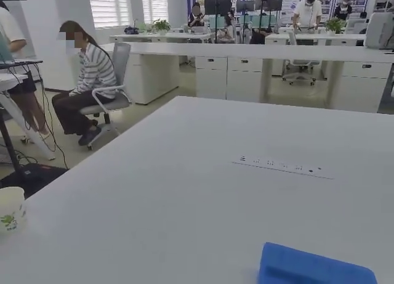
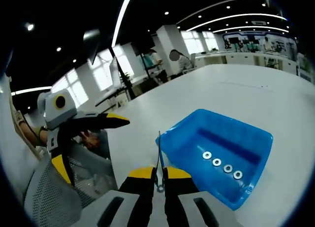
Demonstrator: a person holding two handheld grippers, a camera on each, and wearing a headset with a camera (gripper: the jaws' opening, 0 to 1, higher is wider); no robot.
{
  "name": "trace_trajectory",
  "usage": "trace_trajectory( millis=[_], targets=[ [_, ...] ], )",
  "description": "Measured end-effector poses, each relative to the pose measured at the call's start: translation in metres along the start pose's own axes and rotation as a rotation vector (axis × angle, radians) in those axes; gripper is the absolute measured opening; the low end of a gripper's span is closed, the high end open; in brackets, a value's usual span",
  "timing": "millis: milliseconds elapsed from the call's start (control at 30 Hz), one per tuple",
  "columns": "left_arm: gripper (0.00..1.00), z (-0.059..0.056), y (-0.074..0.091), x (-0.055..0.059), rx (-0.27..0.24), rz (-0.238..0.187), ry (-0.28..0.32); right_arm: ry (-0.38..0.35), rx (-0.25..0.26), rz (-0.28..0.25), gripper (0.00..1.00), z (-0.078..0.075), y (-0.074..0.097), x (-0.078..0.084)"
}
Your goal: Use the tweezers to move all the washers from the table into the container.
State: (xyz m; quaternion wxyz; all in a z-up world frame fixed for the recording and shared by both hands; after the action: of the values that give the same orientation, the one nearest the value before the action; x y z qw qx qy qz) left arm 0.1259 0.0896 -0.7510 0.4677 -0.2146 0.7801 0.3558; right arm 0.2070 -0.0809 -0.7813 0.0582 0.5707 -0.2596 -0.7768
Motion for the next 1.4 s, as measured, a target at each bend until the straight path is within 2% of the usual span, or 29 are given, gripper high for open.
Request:
trace_trajectory(
  millis=[167, 267, 600, 767, 1000, 1100, 1233, 1300, 1400],
  targets=[
    [0.95, 0.0, 0.0, 0.0, 0.003, 0.0, -0.003, -0.007, 0.003, 0.003, 0.04, 0.004, -0.006, 0.0],
    [0.95, 0.0, 0.001, 0.0, 0.008, 0.003, -0.004, 0.008, 0.01, 0.028, 0.04, 0.006, -0.008, 0.003],
    [0.94, 0.0, 0.001, 0.001, 0.011, -0.004, 0.002, 0.023, 0.004, 0.042, 0.04, 0.011, -0.007, 0.006],
    [0.94, -0.001, 0.0, 0.002, 0.019, 0.005, -0.001, 0.121, 0.006, 0.073, 0.04, 0.02, -0.009, 0.004],
    [0.94, 0.0, 0.0, 0.002, 0.008, 0.004, -0.002, 0.333, -0.014, 0.129, 0.05, 0.033, -0.014, 0.003],
    [0.94, 0.0, 0.0, 0.002, 0.009, 0.0, -0.003, 0.382, -0.004, 0.142, 0.04, 0.035, -0.016, 0.002],
    [0.94, 0.0, 0.0, 0.002, 0.005, 0.003, -0.01, 0.401, -0.01, 0.141, 0.03, 0.034, -0.018, 0.001],
    [0.94, 0.0, 0.0, 0.001, 0.005, -0.003, -0.003, 0.374, -0.006, 0.144, 0.03, 0.032, -0.018, -0.001],
    [0.94, -0.001, 0.0, 0.002, 0.013, 0.001, -0.005, 0.311, 0.001, 0.099, 0.03, 0.032, -0.016, -0.002]
  ],
)
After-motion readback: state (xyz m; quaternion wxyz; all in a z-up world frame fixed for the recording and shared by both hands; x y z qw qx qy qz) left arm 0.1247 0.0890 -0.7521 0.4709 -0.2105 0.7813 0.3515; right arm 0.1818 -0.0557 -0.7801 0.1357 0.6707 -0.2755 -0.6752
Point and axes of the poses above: the centre of the closed fingertips' face, and the gripper's own axes: y roughly backward along the fingers, z roughly to its left, x roughly out of its underside, the point moved 9 cm from there along y, roughly backward along the fingers, and after that the axes turned 10 degrees about y, right-handed, at the moved point
